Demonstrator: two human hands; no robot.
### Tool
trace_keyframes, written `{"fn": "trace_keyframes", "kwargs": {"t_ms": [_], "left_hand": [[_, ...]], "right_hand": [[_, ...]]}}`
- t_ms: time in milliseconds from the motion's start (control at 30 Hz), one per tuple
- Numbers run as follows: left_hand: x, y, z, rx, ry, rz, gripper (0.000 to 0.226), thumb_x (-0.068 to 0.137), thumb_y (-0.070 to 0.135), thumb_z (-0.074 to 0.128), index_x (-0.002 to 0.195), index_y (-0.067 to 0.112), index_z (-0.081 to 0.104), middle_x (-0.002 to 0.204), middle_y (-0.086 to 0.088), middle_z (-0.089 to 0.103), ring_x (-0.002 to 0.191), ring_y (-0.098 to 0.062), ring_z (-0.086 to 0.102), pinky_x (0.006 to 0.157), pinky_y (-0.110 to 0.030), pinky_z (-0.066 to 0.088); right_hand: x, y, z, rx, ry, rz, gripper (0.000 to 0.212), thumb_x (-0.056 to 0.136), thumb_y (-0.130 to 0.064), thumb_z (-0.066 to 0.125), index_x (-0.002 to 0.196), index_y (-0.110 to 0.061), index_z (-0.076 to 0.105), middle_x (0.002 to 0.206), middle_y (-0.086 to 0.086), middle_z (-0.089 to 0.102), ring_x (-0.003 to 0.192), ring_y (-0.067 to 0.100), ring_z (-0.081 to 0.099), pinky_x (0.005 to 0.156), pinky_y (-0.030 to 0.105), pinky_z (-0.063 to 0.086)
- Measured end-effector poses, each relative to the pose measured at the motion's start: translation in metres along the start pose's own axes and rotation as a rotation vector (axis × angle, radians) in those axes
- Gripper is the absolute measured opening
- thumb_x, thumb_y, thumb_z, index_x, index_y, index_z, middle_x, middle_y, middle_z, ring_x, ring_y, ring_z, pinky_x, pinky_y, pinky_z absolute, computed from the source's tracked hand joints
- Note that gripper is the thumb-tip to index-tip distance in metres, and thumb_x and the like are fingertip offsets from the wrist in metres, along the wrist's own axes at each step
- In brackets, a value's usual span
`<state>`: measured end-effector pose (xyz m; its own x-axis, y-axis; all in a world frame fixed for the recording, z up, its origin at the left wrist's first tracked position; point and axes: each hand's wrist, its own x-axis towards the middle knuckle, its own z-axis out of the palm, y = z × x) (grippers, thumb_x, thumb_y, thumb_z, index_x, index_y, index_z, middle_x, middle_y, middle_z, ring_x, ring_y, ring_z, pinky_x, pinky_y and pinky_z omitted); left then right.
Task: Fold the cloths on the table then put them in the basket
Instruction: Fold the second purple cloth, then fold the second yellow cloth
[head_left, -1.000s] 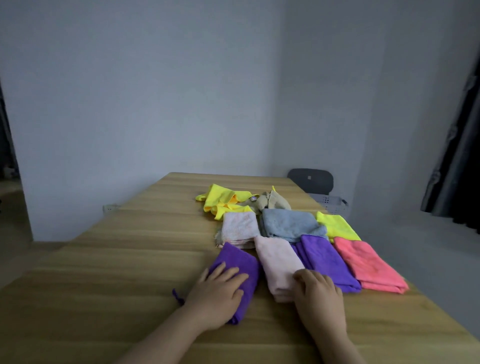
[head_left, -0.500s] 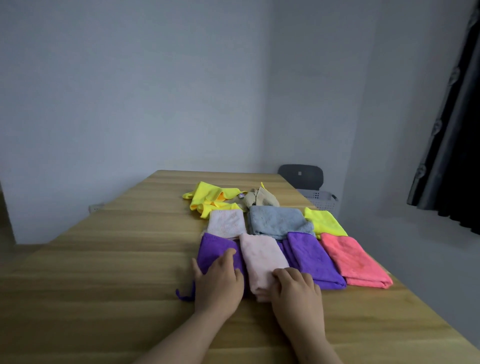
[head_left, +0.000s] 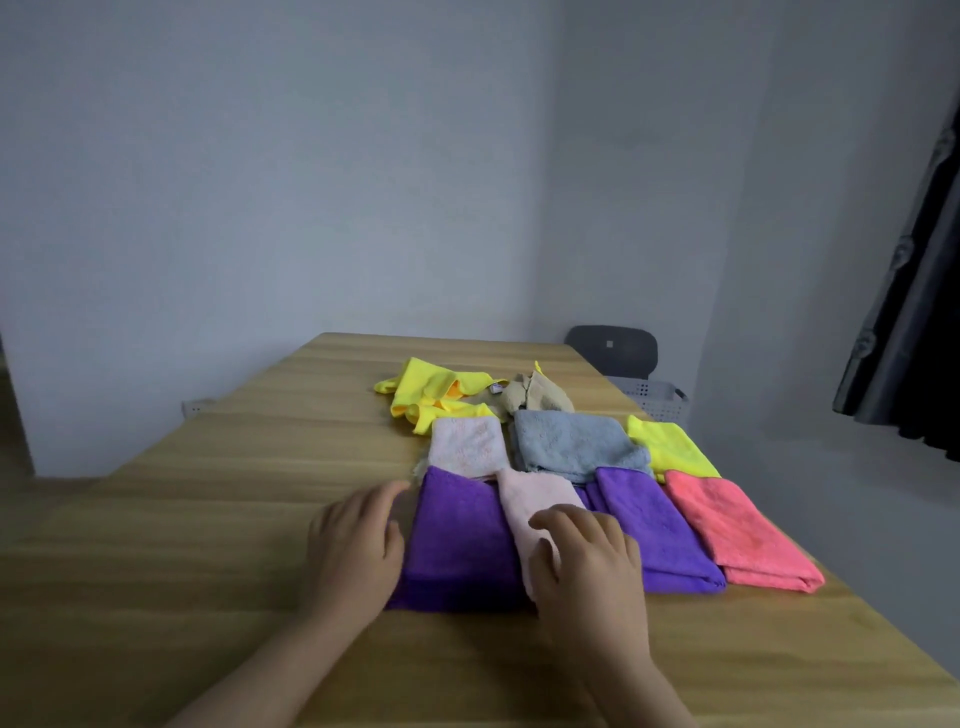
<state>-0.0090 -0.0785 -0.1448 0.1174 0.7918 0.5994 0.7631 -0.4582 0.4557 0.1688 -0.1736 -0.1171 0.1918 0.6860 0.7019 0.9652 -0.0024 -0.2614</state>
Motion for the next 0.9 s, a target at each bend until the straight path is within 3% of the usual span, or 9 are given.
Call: {"fn": "trace_keyframes", "kwargs": {"t_ms": [67,100,200,400,500,567,733,800,900], "left_hand": [[0.018,-0.023,0.001,0.048,-0.096,-0.152,0.049,0.091,0.019,0.050,0.139,0.026,0.040,0.142,0.000,0.044,0.129,-0.023,0.040,0.105,-0.038,0.030],[0.029,-0.032,0.004,0.091,-0.179,-0.183,0.052,0.094,0.027,0.045,0.144,0.029,0.030,0.150,0.002,0.033,0.137,-0.022,0.029,0.110,-0.040,0.025],[0.057,-0.053,0.015,0.234,-0.401,-0.181,0.054,0.097,0.043,0.033,0.147,0.037,0.014,0.157,0.007,0.012,0.145,-0.019,0.007,0.114,-0.050,0.011],[0.099,-0.083,0.034,0.398,-0.477,-0.243,0.045,0.096,0.046,0.022,0.138,0.035,0.034,0.150,0.002,0.030,0.140,-0.024,0.020,0.110,-0.056,0.015],[0.118,-0.123,0.045,0.425,-0.554,-0.235,0.053,0.093,0.058,0.017,0.142,0.040,0.023,0.156,0.004,0.016,0.144,-0.024,0.009,0.110,-0.056,0.009],[0.139,-0.142,0.048,0.414,-0.556,-0.225,0.057,0.090,0.064,0.017,0.143,0.043,0.018,0.157,0.007,0.011,0.145,-0.023,0.005,0.111,-0.056,0.006],[0.180,-0.168,0.052,0.432,-0.552,-0.249,0.058,0.091,0.063,0.015,0.144,0.043,0.017,0.158,0.007,0.007,0.145,-0.021,0.005,0.110,-0.057,0.004],[0.188,-0.173,0.056,0.437,-0.513,-0.243,0.055,0.091,0.060,0.019,0.143,0.042,0.020,0.158,0.005,0.010,0.144,-0.022,0.009,0.110,-0.057,0.006],[0.194,-0.174,0.059,0.412,-0.444,-0.244,0.054,0.090,0.059,0.024,0.141,0.040,0.027,0.156,0.005,0.019,0.142,-0.022,0.016,0.110,-0.055,0.009]], "right_hand": [[0.018,-0.012,0.002,-0.014,-0.017,-0.050,0.027,0.057,-0.012,0.084,0.078,-0.023,0.071,0.081,-0.007,0.070,0.073,0.018,0.064,0.064,0.032,0.050],[0.029,-0.019,0.004,-0.019,-0.051,-0.066,0.022,0.067,-0.017,0.077,0.087,-0.024,0.070,0.091,-0.008,0.069,0.084,0.017,0.062,0.074,0.032,0.047],[0.060,-0.035,0.031,-0.004,-0.202,-0.148,0.028,0.092,-0.028,0.042,0.116,-0.030,0.057,0.123,-0.013,0.055,0.114,0.012,0.044,0.093,0.028,0.029],[0.112,-0.070,0.097,-0.029,-0.414,-0.144,0.032,0.092,-0.029,0.041,0.122,-0.026,0.054,0.130,-0.004,0.050,0.118,0.021,0.041,0.094,0.033,0.032],[0.136,-0.082,0.146,-0.011,-0.552,-0.047,0.039,0.090,-0.027,0.043,0.128,-0.027,0.050,0.141,-0.002,0.039,0.127,0.022,0.035,0.101,0.035,0.032],[0.156,-0.086,0.172,-0.011,-0.545,-0.004,0.042,0.089,-0.028,0.043,0.131,-0.030,0.048,0.150,-0.002,0.026,0.135,0.023,0.025,0.106,0.037,0.026],[0.194,-0.083,0.225,-0.228,-0.613,0.060,0.044,0.091,-0.032,0.040,0.135,-0.033,0.040,0.158,0.008,-0.003,0.144,0.032,-0.004,0.113,0.045,0.010],[0.203,-0.078,0.242,-0.301,-0.667,0.082,0.044,0.094,-0.032,0.035,0.137,-0.029,0.039,0.158,0.007,-0.001,0.144,0.034,-0.007,0.113,0.047,0.007],[0.216,-0.071,0.253,-0.247,-0.662,0.156,0.047,0.094,-0.030,0.033,0.139,-0.020,0.035,0.156,0.000,0.012,0.144,0.031,0.003,0.111,0.047,0.012]]}}
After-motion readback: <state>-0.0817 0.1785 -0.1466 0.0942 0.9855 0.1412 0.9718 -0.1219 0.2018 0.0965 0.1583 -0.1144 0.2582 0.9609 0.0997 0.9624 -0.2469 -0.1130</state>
